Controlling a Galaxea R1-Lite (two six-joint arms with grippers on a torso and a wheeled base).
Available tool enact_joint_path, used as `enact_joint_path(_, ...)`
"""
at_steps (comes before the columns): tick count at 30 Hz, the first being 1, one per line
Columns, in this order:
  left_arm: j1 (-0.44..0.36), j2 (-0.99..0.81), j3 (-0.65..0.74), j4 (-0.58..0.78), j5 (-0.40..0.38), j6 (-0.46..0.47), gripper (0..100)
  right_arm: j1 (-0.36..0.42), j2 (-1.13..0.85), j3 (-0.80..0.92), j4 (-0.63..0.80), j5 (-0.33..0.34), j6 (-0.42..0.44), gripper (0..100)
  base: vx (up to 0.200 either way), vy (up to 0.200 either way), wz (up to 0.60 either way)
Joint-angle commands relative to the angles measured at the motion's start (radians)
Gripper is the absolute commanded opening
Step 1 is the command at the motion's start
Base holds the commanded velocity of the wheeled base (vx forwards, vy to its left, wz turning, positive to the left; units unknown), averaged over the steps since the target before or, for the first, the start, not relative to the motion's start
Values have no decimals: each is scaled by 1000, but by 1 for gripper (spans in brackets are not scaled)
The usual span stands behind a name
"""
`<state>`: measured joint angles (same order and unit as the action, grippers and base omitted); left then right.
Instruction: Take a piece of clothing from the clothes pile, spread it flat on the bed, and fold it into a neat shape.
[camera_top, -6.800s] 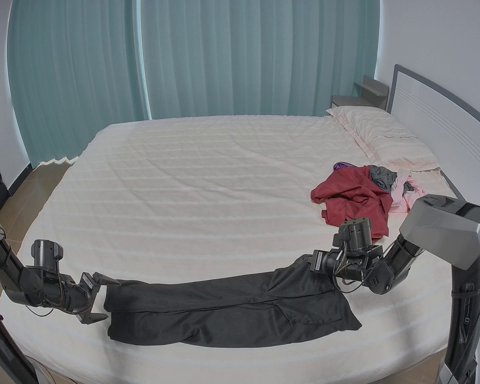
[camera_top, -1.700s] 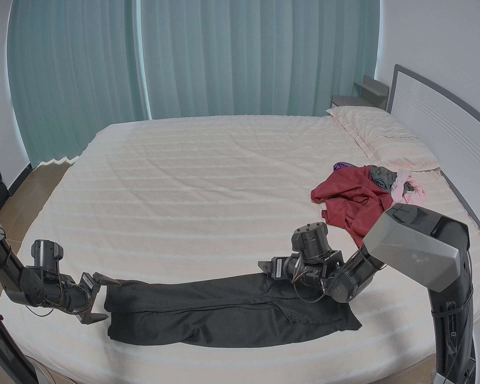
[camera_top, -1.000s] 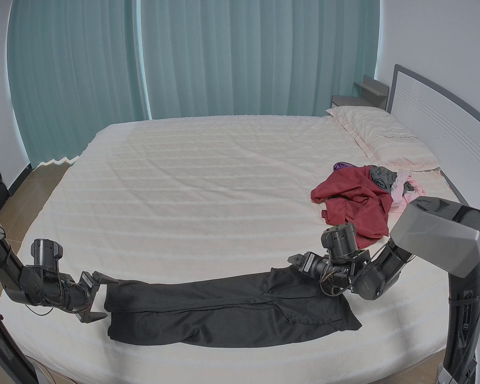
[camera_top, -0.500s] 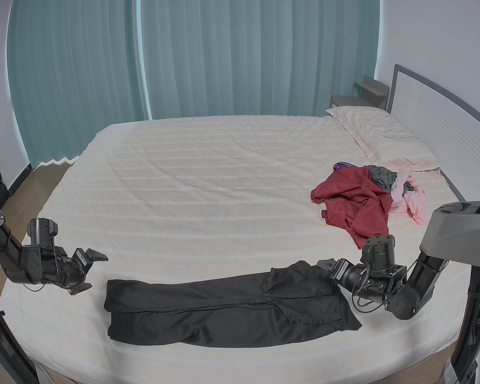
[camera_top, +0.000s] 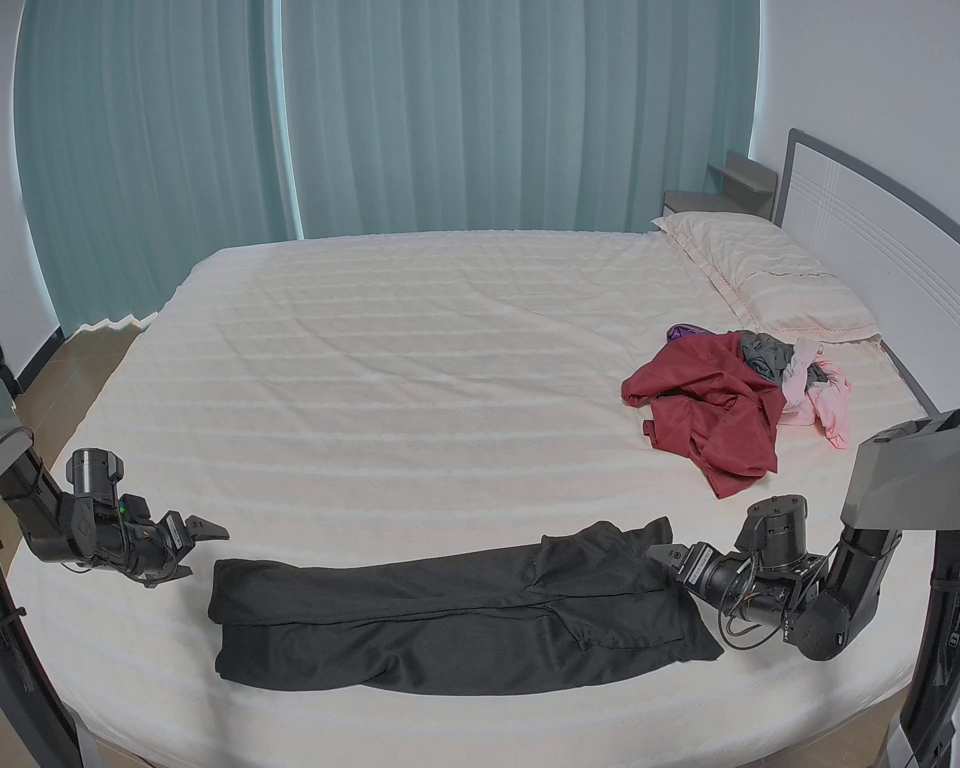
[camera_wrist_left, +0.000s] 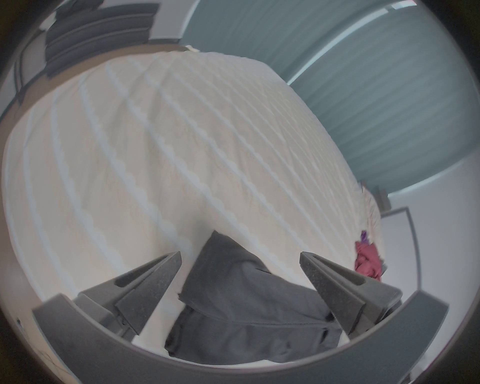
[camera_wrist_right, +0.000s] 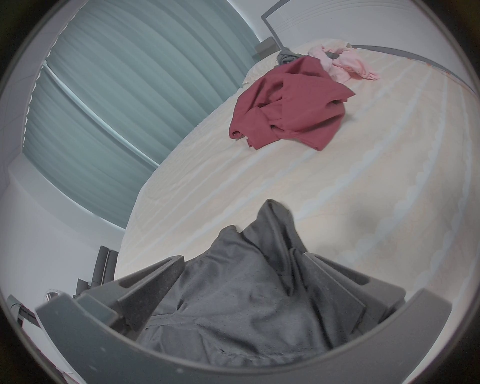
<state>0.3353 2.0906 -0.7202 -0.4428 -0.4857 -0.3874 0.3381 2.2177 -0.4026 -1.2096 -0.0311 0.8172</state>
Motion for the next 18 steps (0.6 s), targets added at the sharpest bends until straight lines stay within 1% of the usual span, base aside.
enact_joint_path(1,2,46,-2,36,-16,84,100,7,2,8,-2,8,2,100,0,0,0)
enact_joint_path(3,4,58,-1,49,-17,127,100,7,2,10,-2,8,2,100,0,0,0)
enact_joint_path(6,-2,66,18,52,-17,162,100,7,2,11,-2,13,2,100,0,0,0)
enact_joint_path(12,-12,71,82,50,-17,311,100,9,-4,14,-2,13,3,100,0,0,0)
enact_joint_path(14,-12,66,105,49,-17,334,100,9,-4,14,-2,13,11,100,0,0,0)
enact_joint_path(18,-13,63,128,44,-17,341,100,16,-6,14,-2,14,20,100,0,0,0)
